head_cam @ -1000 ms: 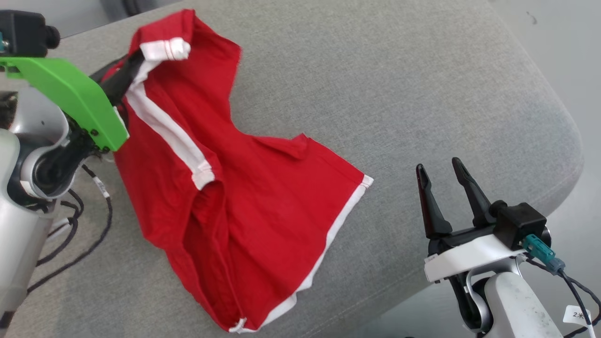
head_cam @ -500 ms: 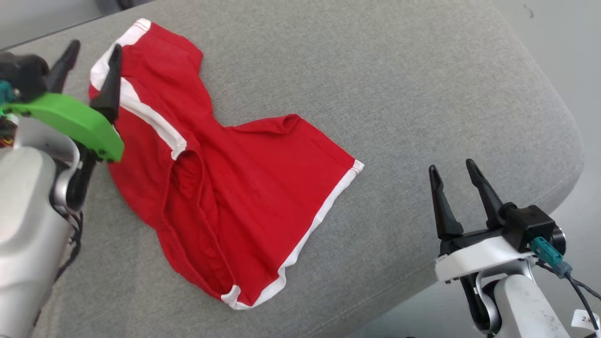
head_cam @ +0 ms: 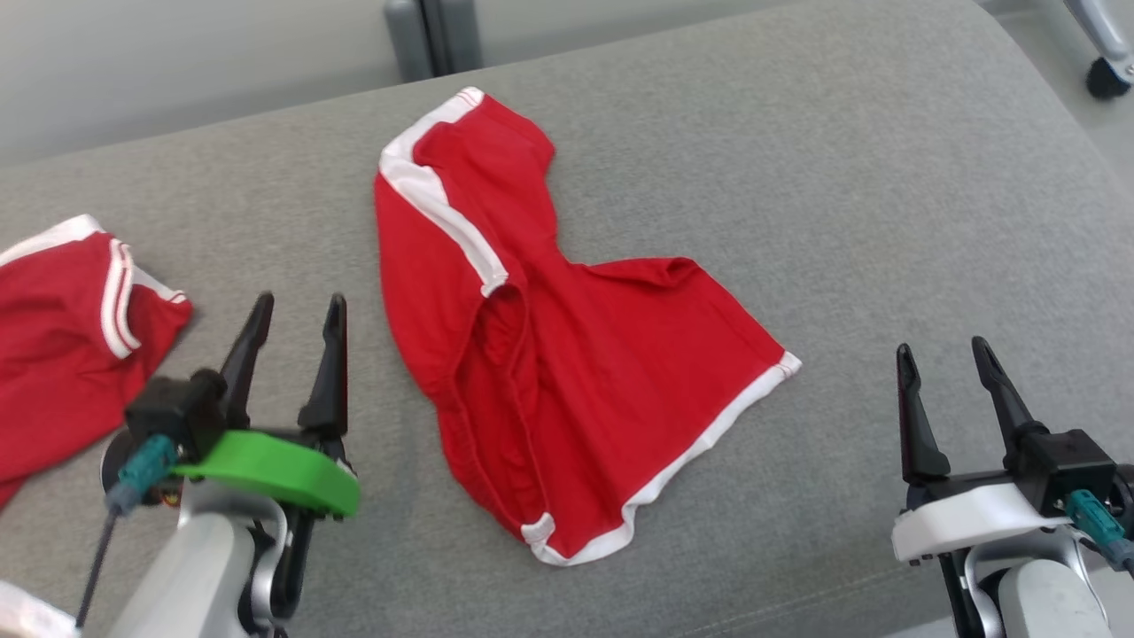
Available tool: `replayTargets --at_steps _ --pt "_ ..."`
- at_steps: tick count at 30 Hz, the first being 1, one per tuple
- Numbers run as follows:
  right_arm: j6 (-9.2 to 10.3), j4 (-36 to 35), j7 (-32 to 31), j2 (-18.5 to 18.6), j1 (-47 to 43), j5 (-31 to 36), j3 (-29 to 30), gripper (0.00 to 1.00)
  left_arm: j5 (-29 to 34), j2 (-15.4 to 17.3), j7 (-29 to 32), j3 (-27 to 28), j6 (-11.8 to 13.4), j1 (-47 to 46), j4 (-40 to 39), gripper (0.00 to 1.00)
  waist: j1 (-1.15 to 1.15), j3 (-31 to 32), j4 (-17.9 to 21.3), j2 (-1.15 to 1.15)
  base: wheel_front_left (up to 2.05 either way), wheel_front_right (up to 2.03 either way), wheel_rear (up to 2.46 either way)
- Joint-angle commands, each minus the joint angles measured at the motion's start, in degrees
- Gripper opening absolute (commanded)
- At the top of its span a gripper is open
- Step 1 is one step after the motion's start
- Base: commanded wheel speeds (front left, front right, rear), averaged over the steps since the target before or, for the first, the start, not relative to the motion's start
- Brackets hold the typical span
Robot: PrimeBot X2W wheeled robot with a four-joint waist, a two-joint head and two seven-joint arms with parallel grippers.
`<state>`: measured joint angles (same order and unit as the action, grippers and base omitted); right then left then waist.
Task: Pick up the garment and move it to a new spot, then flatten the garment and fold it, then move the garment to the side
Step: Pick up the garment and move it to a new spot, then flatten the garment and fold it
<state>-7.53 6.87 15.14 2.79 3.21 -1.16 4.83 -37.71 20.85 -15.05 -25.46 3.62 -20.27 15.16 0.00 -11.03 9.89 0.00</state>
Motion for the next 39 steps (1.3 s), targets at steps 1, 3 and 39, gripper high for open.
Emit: replayTargets --at_steps 1,3,39 --pt "0.08 -0.33 0.02 0.16 -1.38 0.66 0.68 1.00 2.21 -0.95 -0.14 1.72 0.59 4.07 -1.54 1.00 0.00 6.06 -7.35 0.00 0.00 0.00 0.00" --pt "0.08 -0.59 0.02 0.17 -2.25 0.95 1.70 1.00 5.16 -2.46 -0.10 4.01 0.23 8.17 -3.70 1.00 0.00 6.78 -8.74 0.00 0.00 0.00 0.00" --pt "0.08 3.65 0.02 0.16 -5.82 -1.07 0.61 1.00 26.10 -17.56 -0.12 24.28 -11.16 31.70 -11.30 1.00 0.00 10.48 -9.74 0.00 0.00 0.00 0.00"
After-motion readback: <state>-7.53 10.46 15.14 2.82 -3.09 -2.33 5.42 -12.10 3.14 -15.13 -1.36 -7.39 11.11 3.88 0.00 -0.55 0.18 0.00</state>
